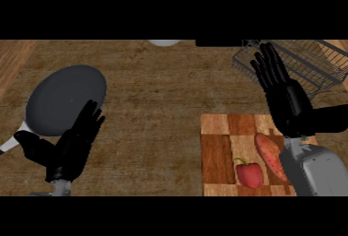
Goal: Pick the sweet potato from the cutting board and place it in the tiered basket
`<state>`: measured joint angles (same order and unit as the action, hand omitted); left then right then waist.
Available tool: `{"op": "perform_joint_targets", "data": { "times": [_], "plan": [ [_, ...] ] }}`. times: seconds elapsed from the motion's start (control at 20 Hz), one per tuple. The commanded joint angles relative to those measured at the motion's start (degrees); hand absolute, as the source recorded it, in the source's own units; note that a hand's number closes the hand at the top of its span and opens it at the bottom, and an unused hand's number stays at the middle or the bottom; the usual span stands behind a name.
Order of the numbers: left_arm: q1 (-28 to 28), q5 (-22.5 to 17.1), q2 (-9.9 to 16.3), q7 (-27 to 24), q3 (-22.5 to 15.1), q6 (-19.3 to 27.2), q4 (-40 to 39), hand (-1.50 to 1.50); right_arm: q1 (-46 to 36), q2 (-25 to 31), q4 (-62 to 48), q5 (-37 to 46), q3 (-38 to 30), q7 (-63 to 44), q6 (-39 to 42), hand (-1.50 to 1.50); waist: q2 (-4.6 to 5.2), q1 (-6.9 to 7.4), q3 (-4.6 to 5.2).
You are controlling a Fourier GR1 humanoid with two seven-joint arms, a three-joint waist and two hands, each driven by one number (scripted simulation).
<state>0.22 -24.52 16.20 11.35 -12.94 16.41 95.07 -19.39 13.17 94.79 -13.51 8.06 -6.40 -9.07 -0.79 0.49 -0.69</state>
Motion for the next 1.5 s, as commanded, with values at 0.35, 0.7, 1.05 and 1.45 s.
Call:
{"op": "perform_joint_targets", "data": {
  "times": [0.35, 0.7, 1.05, 1.45],
  "plan": [
    [-5.4, 9.6, 2.4, -13.9, -4.4, -10.0, -9.9, 0.00, 2.9, -2.1, -17.4, 11.0, 8.7, -2.4, -1.3, -1.50, 1.36, -0.28, 0.78],
    [-5.7, 10.9, 0.5, -17.4, -2.9, -12.2, -15.1, 0.00, 5.7, 2.0, -11.5, 9.8, 5.7, 9.6, 6.1, -1.50, 0.74, -0.90, 0.72],
    [-4.8, 11.2, 0.7, -17.5, -2.4, -11.5, -15.2, 0.00, -0.4, 19.9, 0.4, 22.0, 10.3, -12.4, 11.8, -1.50, -0.29, -2.09, 1.17],
    [-6.6, 11.3, 0.8, -17.8, -1.9, -12.7, -17.0, 0.00, -6.9, 36.4, 9.3, 22.1, 17.0, -29.7, 37.1, -1.50, 0.14, -1.62, 1.10]
  ]
}}
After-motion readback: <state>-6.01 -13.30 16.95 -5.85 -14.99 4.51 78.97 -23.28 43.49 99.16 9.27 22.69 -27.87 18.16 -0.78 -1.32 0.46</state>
